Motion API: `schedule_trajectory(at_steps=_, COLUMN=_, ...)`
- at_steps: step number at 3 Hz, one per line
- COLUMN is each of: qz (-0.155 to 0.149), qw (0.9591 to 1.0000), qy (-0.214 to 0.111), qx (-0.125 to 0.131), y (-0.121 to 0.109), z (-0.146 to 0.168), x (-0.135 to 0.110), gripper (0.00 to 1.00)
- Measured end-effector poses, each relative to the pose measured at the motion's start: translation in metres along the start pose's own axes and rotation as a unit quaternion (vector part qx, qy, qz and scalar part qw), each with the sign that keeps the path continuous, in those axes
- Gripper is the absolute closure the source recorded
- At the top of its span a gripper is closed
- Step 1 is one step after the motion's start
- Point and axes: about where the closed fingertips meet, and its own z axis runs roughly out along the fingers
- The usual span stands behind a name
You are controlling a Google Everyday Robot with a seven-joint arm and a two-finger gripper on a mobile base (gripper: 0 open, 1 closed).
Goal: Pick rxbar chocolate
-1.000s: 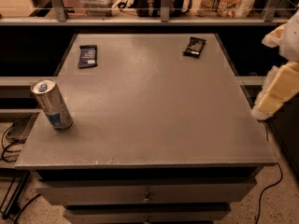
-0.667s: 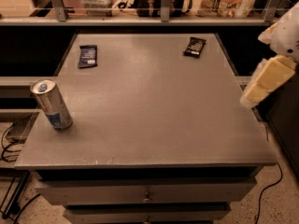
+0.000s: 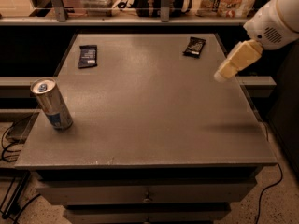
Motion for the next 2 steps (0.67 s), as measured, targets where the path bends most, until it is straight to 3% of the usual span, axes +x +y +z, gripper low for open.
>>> schedule_trajectory(at_steps=1, qz=0.014, qw=0.9995, qy=-0.026, qx=0.007, y=-0.0165, z=0.0131, x=-0.0126, gripper=0.0)
schedule_trajectory(at_steps=2, qz=0.014, qw=0.9995, qy=-0.026, qx=0.007, y=-0.0165, z=0.0131, x=-0.0126, gripper=0.0)
